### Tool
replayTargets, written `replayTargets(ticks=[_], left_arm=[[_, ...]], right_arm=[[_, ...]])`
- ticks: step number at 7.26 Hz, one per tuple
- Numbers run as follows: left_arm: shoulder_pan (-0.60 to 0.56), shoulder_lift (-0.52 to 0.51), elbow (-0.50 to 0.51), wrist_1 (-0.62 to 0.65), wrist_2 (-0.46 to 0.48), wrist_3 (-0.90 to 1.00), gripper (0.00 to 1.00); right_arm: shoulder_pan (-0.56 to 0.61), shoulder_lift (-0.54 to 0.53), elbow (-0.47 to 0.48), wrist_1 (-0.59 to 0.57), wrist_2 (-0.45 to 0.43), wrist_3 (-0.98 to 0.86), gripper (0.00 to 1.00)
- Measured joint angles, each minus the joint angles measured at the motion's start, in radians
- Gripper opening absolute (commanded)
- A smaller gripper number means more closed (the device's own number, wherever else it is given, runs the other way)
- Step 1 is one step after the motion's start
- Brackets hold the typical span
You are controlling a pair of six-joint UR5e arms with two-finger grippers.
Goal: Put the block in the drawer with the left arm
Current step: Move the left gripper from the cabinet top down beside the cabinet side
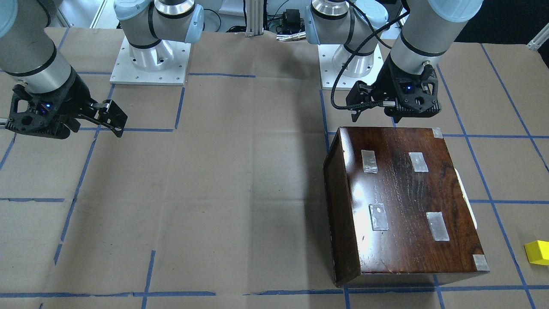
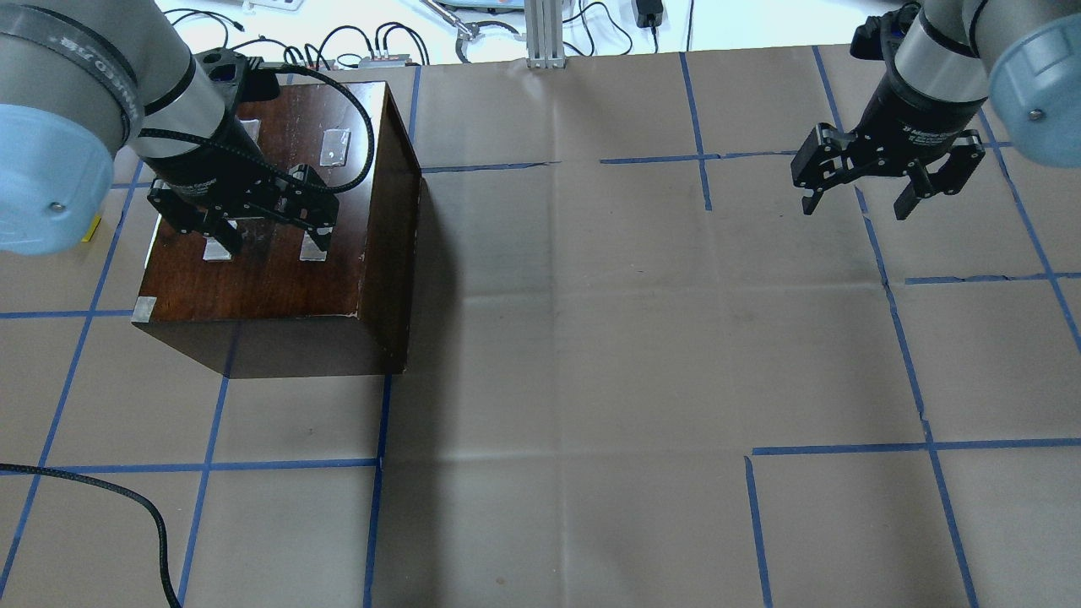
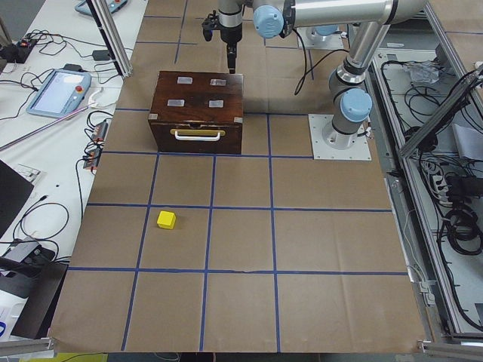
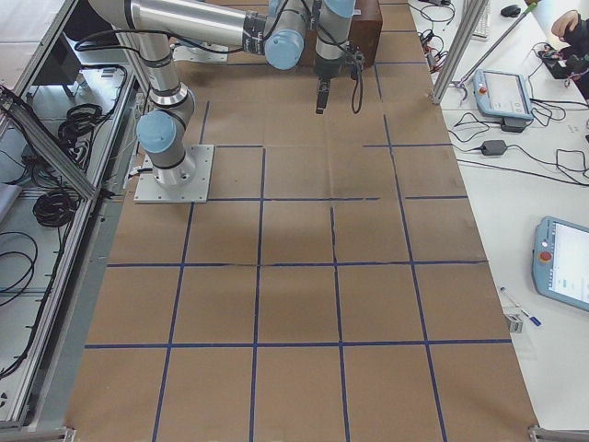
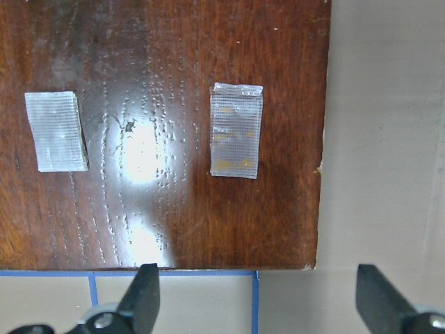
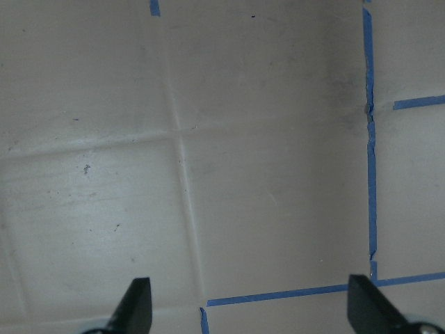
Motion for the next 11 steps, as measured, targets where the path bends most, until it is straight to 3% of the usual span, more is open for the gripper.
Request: replayTargets(ticks=[9, 11], left_arm=[[0.003, 0.004, -0.002, 0.001, 0.001, 0.001, 0.99], [0.037, 0.003, 0.013, 0.007, 0.045, 0.057, 0.99]], right_arm=[[0.0, 0.0, -0.001, 0.0, 0.0, 0.0, 1.0], [0.0, 0.0, -0.001, 0.0, 0.0, 0.0, 1.0]])
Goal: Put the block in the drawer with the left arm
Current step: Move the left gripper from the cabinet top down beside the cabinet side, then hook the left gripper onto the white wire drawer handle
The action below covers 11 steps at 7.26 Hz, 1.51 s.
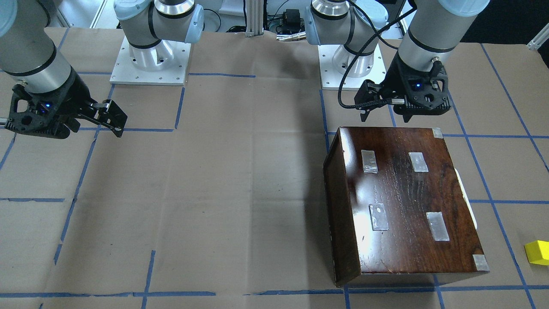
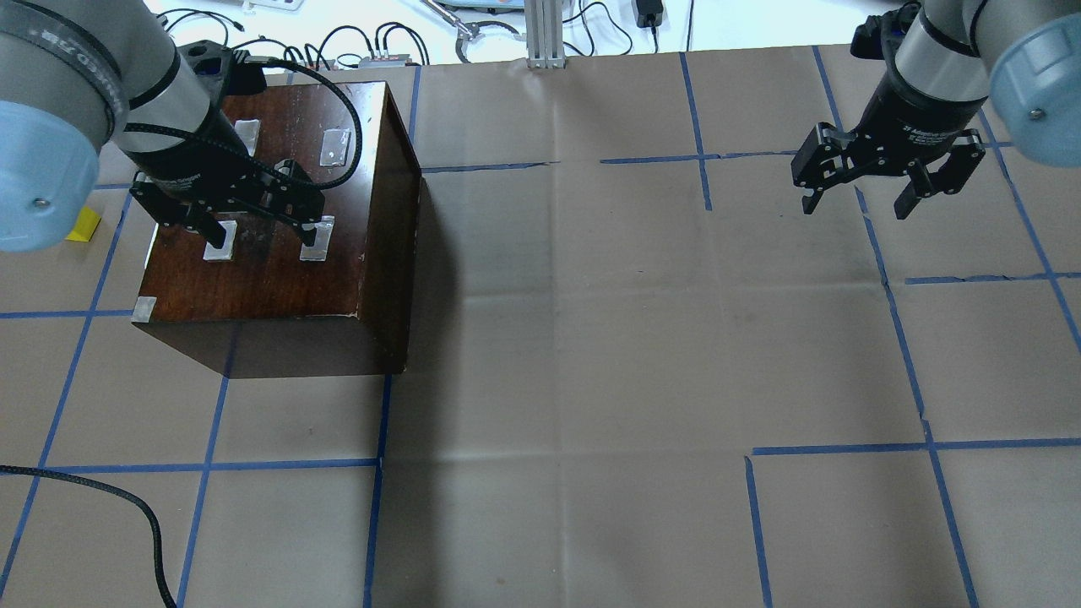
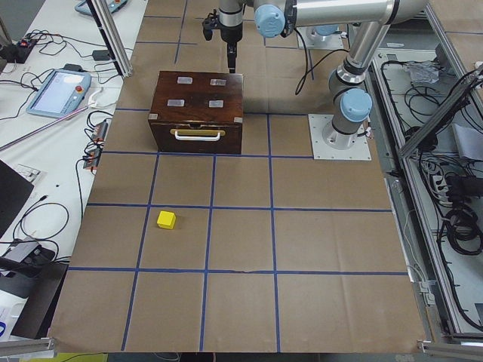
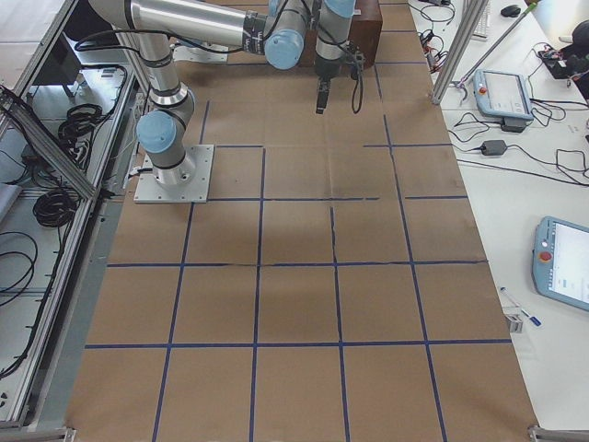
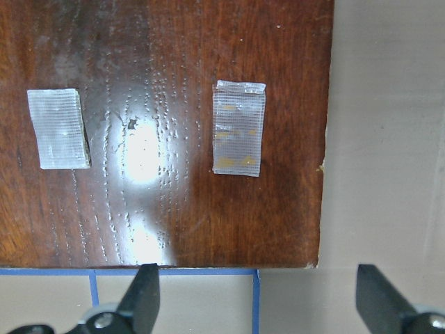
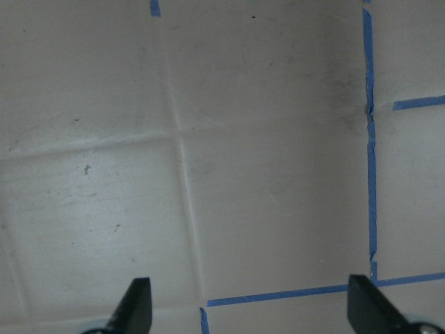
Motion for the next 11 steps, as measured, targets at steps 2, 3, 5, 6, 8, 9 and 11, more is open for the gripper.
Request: replayTargets(ticks=[2, 3, 5, 6, 8, 9, 11], left_arm=[[0.133, -0.019, 0.012, 0.006, 0.024, 0.134, 0.99], [0.197, -0.034, 0.017, 0.013, 0.025, 0.193, 0.99], [0.301, -0.084, 0.037, 0.048, 0.021, 0.312, 0.99], [0.359, -0.119, 0.047, 0.058, 0.002, 0.359, 0.99], [0.455, -0.197, 0.071, 0.063, -0.046, 0.434, 0.99], [0.483, -0.234, 0.086, 0.064, -0.076, 0.452, 0.99], [0.512, -0.281, 0.104, 0.064, -0.143, 0.464, 0.99]], right_arm=[[0.0, 0.0, 0.0, 0.0, 0.0, 0.0, 1.0], [0.0, 0.0, 0.0, 0.0, 0.0, 0.0, 1.0], [0.0, 0.0, 0.0, 0.0, 0.0, 0.0, 1.0], [0.0, 0.0, 0.0, 0.0, 0.0, 0.0, 1.0], [0.0, 0.0, 0.0, 0.0, 0.0, 0.0, 1.0], [0.0, 0.0, 0.0, 0.0, 0.0, 0.0, 1.0], [0.0, 0.0, 0.001, 0.0, 0.0, 0.0, 1.0]])
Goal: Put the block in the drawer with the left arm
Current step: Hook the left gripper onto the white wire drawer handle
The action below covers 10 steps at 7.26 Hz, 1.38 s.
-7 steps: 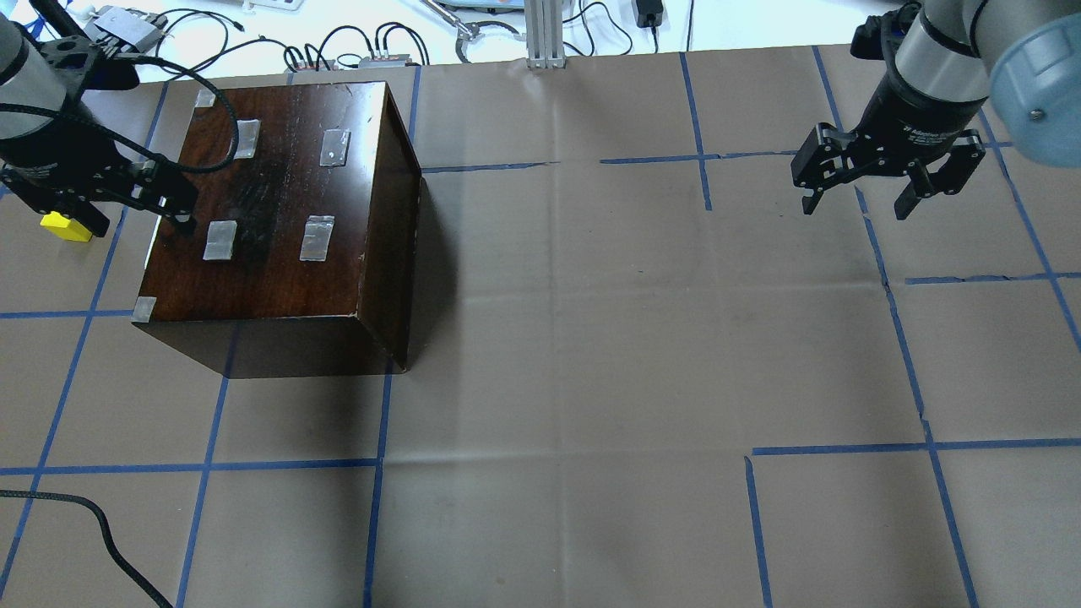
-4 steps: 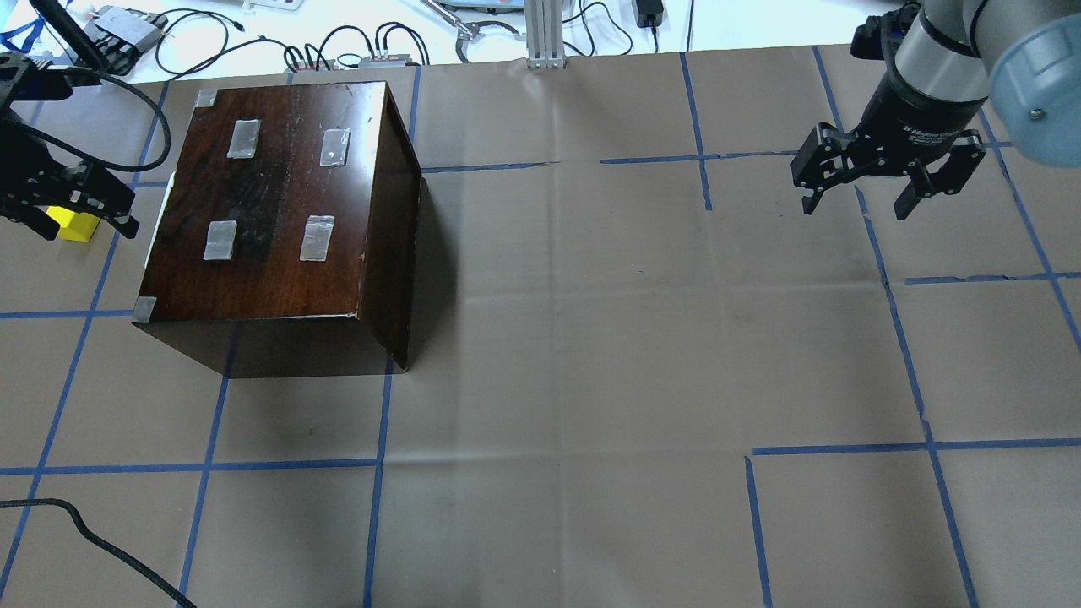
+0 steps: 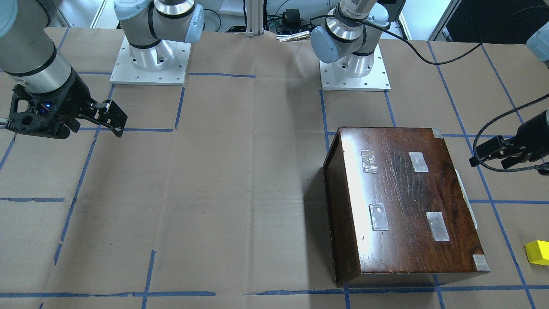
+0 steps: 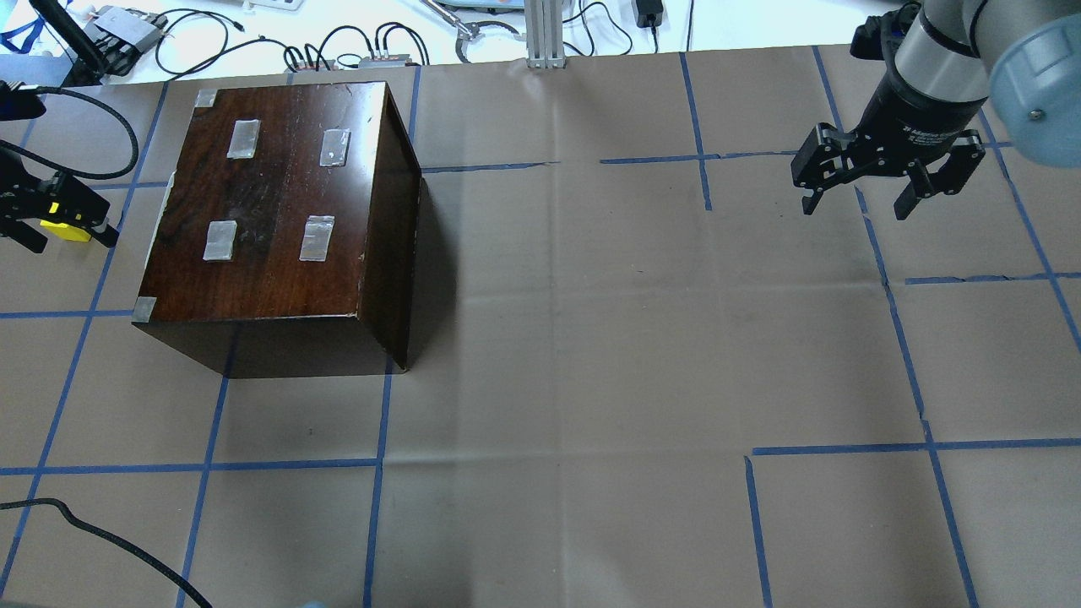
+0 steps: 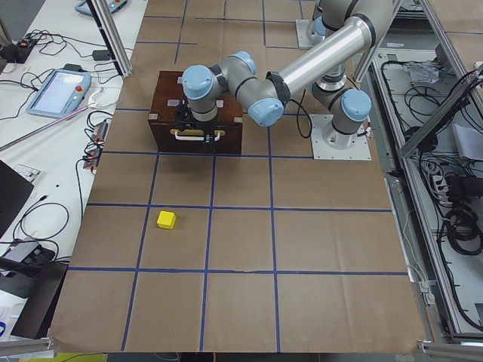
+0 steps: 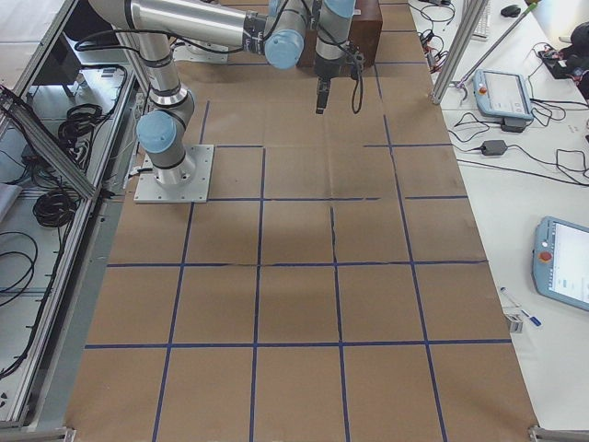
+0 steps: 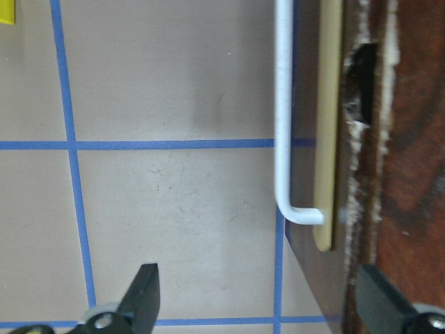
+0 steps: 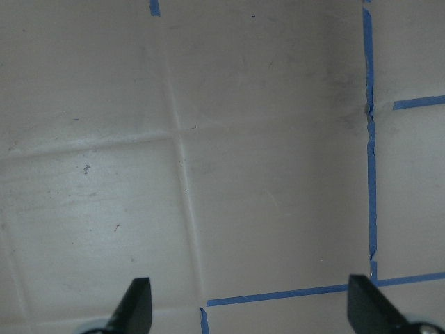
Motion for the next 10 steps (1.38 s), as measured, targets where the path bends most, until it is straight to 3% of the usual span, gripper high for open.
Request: replayTargets(ticks=[5, 10], left_arm=[[0.008, -0.095, 0.029, 0.096, -0.075, 0.002, 0.99], [-0.003, -0.13, 0.037, 0.101, -0.129, -0.001, 0.99]], right_arm=[[0.0, 0.0, 0.0, 0.0, 0.0, 0.0, 1.0], [0.0, 0.0, 0.0, 0.0, 0.0, 0.0, 1.0]])
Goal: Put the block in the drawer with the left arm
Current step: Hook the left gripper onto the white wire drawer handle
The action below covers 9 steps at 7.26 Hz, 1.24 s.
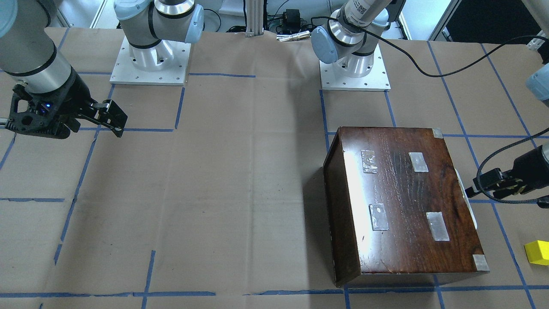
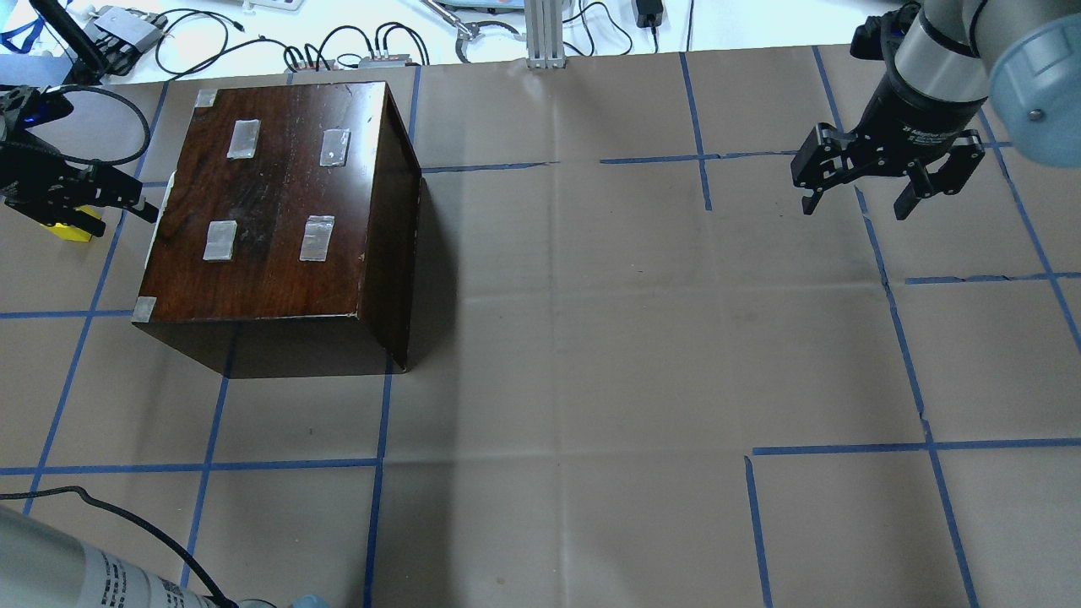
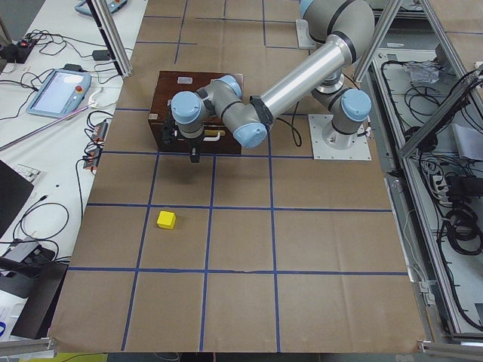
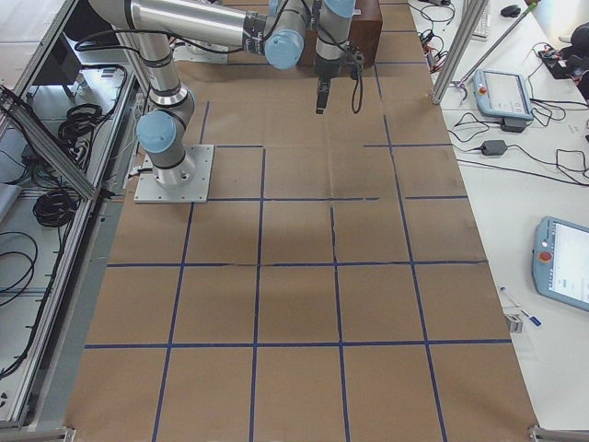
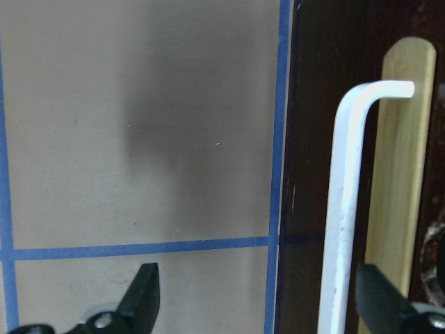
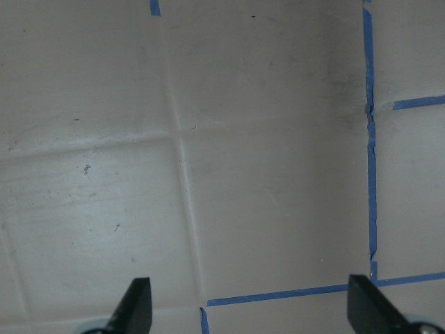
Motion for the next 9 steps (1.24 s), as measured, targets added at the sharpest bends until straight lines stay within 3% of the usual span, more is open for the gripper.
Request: replayTargets(ticks=[9], left_arm=[[0.002, -0.032, -0.006, -0.001, -0.069, 0.012, 0.99]], right_arm=[[0.0, 0.0, -0.001, 0.0, 0.0, 0.0, 1.0]])
